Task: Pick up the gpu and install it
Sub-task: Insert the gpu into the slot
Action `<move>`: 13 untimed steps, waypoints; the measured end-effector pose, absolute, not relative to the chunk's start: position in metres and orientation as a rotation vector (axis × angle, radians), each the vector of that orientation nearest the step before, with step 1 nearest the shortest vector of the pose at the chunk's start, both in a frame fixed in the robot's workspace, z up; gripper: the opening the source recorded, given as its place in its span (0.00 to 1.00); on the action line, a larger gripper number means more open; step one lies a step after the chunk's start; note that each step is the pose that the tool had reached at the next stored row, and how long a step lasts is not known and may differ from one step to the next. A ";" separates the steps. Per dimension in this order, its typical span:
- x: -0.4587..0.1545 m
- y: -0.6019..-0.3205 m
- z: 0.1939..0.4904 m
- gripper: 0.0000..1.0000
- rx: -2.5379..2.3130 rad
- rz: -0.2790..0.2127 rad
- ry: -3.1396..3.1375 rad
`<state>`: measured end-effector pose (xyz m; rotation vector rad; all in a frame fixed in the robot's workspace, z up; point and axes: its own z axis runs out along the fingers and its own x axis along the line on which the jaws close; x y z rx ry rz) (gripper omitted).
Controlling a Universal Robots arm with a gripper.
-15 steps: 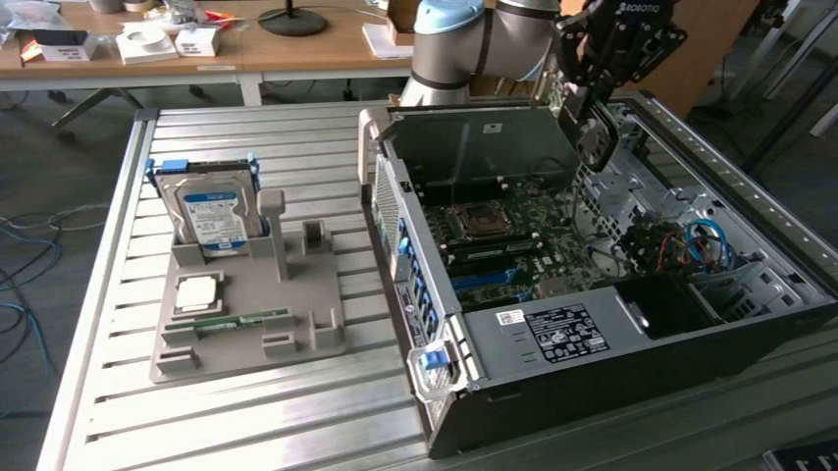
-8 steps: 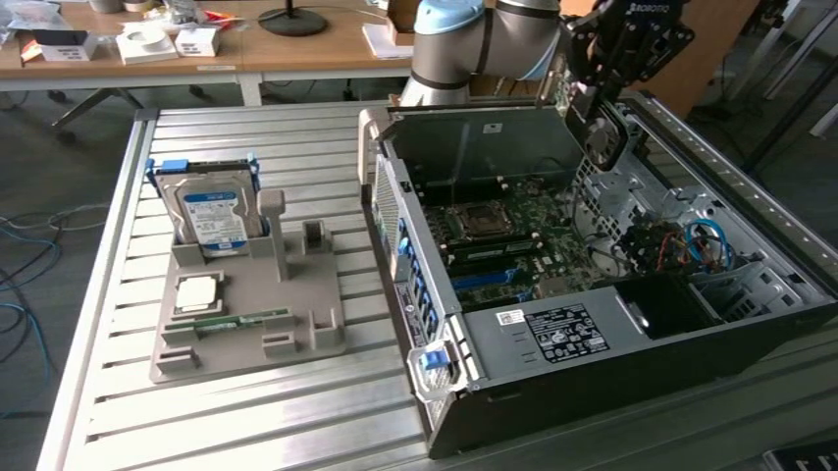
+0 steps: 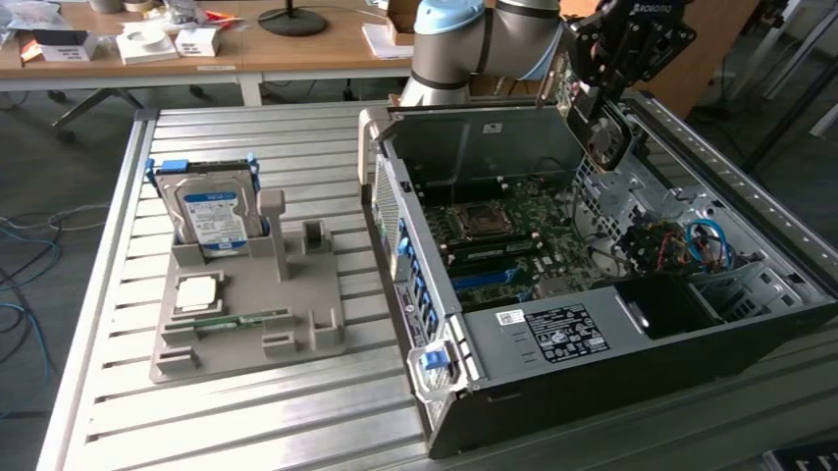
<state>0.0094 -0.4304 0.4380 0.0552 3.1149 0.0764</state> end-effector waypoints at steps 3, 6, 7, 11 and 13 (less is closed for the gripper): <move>0.009 -0.430 0.438 0.26 0.055 0.076 3.115; 0.009 -0.430 0.438 0.26 0.055 0.076 3.115; 0.009 -0.430 0.438 0.26 0.055 0.076 3.115; 0.009 -0.430 0.438 0.26 0.046 0.076 3.115; 0.009 -0.430 0.438 0.26 0.021 0.077 3.116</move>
